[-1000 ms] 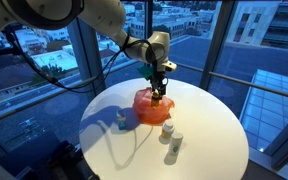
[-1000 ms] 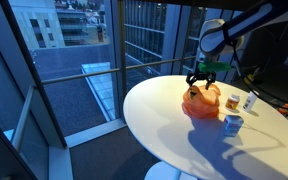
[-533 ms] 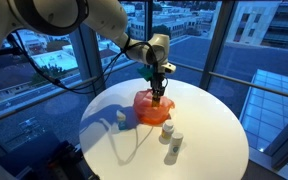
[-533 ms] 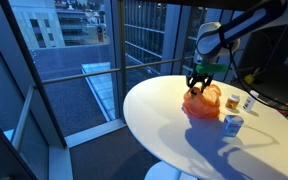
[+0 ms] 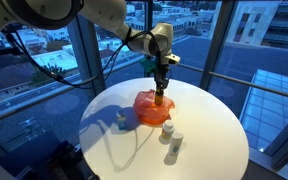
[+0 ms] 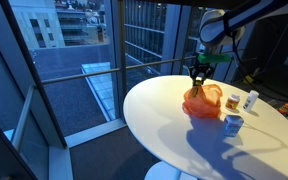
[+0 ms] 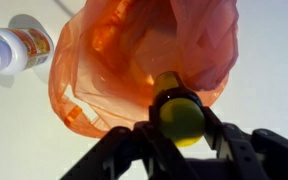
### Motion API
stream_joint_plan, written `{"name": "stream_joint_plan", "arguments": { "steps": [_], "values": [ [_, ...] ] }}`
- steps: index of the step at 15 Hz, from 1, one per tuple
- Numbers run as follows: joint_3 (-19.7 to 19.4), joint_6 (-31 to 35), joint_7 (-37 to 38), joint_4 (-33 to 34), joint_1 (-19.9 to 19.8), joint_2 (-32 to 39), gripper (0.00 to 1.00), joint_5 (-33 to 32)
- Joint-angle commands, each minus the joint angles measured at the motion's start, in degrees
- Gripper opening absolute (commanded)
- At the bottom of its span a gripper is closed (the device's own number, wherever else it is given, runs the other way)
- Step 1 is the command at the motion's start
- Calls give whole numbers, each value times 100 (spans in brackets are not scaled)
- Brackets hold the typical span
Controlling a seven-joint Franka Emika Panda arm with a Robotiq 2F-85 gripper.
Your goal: Remove the brown bottle from the plastic
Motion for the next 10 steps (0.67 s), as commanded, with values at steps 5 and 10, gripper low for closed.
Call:
{"name": "stream_joint_plan", "arguments": {
  "steps": [5,10],
  "values": [
    [-211,-605,-73,-411,-117,-1035,20,-20],
    [-236,-485,-80,-1279,-115,-1807,20,-106]
  ]
}}
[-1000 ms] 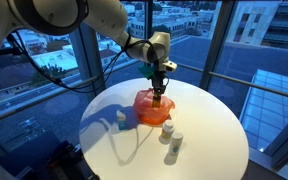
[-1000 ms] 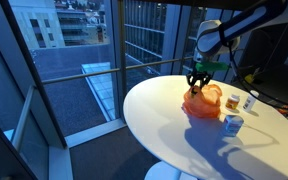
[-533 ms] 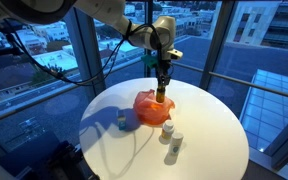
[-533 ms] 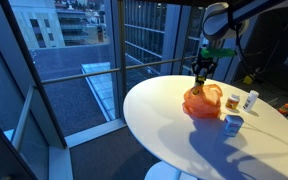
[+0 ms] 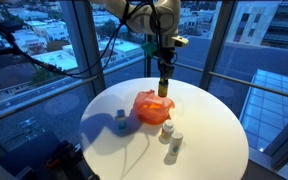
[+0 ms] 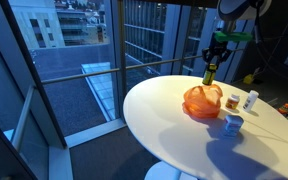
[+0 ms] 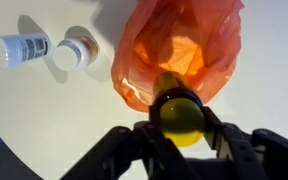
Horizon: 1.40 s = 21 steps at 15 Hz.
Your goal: Remove the brown bottle from the plastic
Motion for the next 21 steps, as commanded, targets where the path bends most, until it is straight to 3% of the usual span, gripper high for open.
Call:
{"name": "stream_joint_plan", "arguments": {
  "steps": [1,11,15,21],
  "values": [
    [-10,73,-48,-938,19,-797,20,-123],
    [39,434,249,-3066,-19,-2177,20,-765],
    [20,1039,377,-3498,-106,-2042,20,-905],
    [-16,1930,248,-3648,-220,-1451,20,-674]
  ]
}}
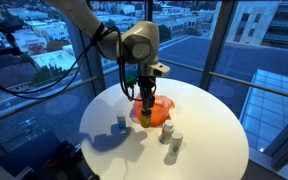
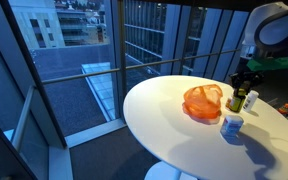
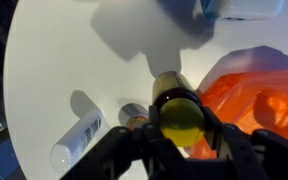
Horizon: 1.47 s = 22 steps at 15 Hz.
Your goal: Remove the brown bottle from the plastic
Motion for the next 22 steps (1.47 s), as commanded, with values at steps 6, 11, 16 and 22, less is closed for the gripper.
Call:
{"name": "stream_joint_plan", "arguments": {
  "steps": [6,11,16,22],
  "values": [
    [-30,826,-182,17,-134,558,20,577],
    [-10,771,-397,-11,-200,447,71,997],
    [-45,380,-380,63,-103,68,100,772],
    [66,-619,-1396,417,-188,-332,100,717]
  ]
}}
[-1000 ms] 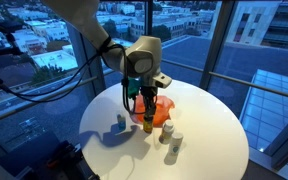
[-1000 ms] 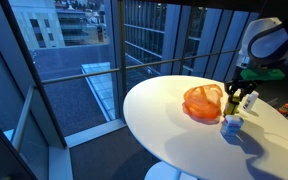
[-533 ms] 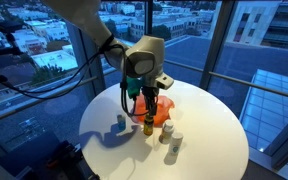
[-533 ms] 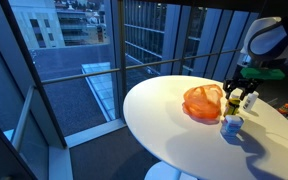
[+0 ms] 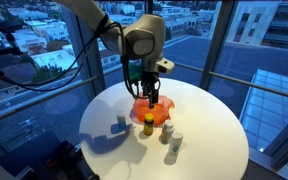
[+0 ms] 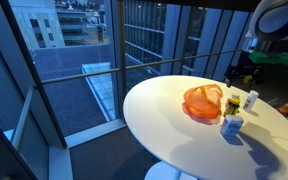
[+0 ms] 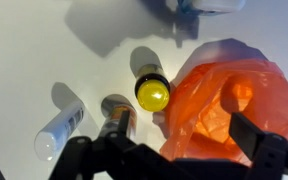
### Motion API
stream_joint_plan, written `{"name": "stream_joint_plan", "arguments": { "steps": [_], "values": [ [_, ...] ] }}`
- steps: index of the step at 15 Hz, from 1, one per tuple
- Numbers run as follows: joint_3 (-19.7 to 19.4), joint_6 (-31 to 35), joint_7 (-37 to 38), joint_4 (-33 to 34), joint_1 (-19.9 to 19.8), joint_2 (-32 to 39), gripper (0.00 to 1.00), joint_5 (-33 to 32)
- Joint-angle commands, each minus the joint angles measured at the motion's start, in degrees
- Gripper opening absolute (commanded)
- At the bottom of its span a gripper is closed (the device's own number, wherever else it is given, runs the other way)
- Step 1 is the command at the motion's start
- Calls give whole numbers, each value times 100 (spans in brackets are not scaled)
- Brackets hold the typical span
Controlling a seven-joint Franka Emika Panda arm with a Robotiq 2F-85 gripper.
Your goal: Remove the brown bottle from the plastic
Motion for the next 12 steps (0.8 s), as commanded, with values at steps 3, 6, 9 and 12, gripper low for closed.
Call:
{"name": "stream_joint_plan", "arguments": {
  "steps": [3,6,9,12],
  "values": [
    [99,-1454,-1193,678,-88,-322,100,-160],
    [118,-2236,-1014,1091,-22,-414,100,-589],
    [173,-2696,-1022,1358,-20,-427,100,-845],
    [197,-2633,-1018,1253,-54,-419,100,-741]
  ]
}}
